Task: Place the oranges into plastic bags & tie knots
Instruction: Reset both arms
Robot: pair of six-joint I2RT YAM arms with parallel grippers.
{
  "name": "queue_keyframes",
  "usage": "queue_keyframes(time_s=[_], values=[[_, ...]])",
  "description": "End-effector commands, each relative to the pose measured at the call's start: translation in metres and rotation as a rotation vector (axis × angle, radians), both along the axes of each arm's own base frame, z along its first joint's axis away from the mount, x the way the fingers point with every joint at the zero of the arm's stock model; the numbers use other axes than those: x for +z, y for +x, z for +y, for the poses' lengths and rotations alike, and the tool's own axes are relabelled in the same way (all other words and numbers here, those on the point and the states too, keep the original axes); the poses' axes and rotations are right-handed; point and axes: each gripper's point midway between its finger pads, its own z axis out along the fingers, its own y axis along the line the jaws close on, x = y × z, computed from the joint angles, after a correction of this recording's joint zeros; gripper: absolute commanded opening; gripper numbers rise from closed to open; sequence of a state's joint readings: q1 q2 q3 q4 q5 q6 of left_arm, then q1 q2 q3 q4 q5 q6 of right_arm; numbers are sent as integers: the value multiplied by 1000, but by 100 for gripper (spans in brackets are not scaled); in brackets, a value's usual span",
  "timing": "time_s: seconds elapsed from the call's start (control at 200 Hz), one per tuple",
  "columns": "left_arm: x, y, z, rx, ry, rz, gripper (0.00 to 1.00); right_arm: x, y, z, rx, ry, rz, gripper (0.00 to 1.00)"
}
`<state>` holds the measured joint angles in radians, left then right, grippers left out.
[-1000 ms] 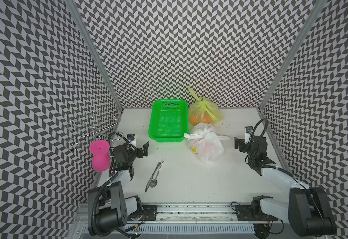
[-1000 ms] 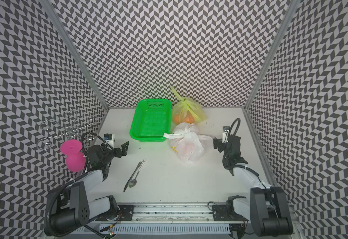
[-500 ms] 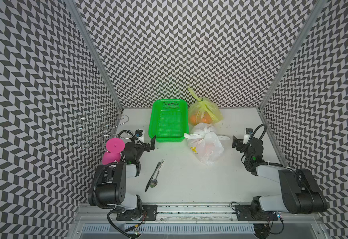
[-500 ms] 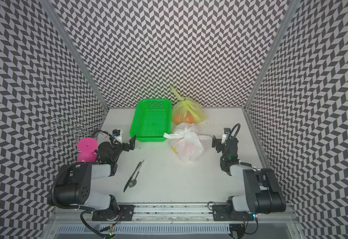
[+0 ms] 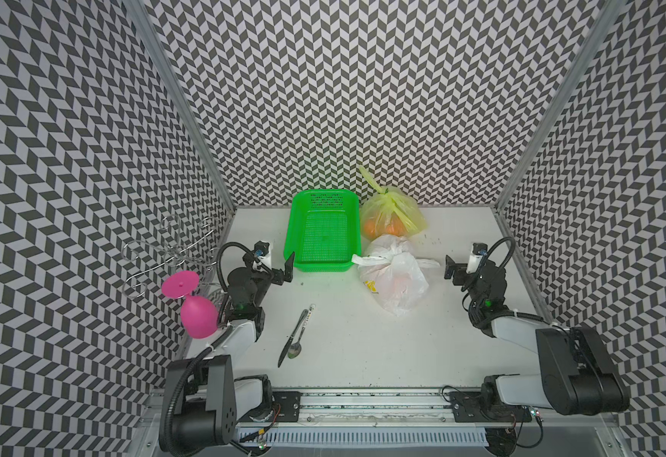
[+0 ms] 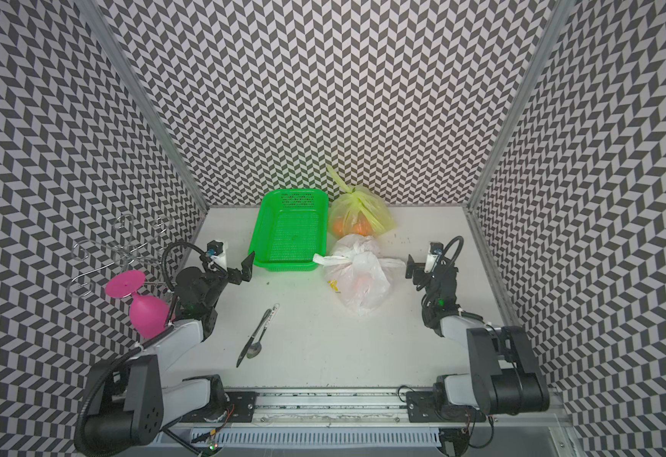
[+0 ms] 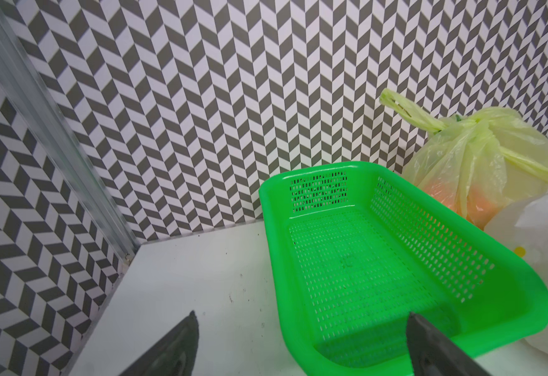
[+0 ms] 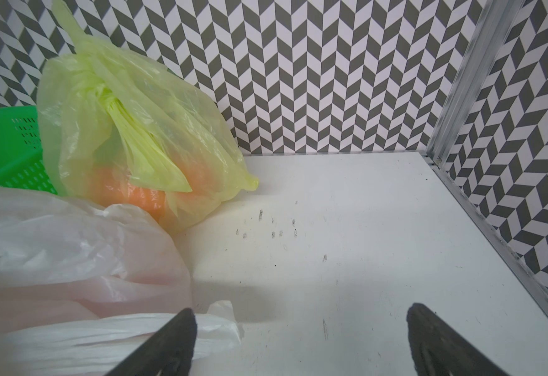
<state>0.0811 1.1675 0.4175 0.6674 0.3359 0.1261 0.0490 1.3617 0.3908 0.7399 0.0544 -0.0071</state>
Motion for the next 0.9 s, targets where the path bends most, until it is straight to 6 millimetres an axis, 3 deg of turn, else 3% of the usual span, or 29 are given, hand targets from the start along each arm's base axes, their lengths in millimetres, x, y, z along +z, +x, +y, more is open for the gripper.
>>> queue_keyframes(time_s=[0.0, 0.13, 0.235, 0.36, 0.526, 0.586, 0.661, 0.736, 0.896], values=[[-5, -10, -7, -48, 44, 69, 100, 33, 4, 1, 9, 25, -99, 100], [-2, -20, -27, -117, 118, 21, 100, 39, 2, 6, 36, 33, -115, 100], [-11, -7, -32, -102, 165, 30, 100, 35, -1, 16, 93, 46, -103, 100], [-28, 8, -33, -95, 170, 39, 100, 27, -3, 20, 113, 54, -86, 100], [-63, 14, -47, -120, 130, 90, 100, 16, -2, 17, 98, 41, -71, 100], [-71, 20, -43, -83, 107, 97, 100, 12, -2, 17, 96, 51, -70, 100], [-71, 31, -22, 37, 51, 123, 100, 9, -4, 16, 90, 52, -80, 100], [-64, 30, -11, 68, -12, 75, 100, 11, -5, 15, 85, 51, -95, 100], [-69, 30, 6, 120, -68, 73, 100, 19, -11, 7, 38, 32, -153, 100]])
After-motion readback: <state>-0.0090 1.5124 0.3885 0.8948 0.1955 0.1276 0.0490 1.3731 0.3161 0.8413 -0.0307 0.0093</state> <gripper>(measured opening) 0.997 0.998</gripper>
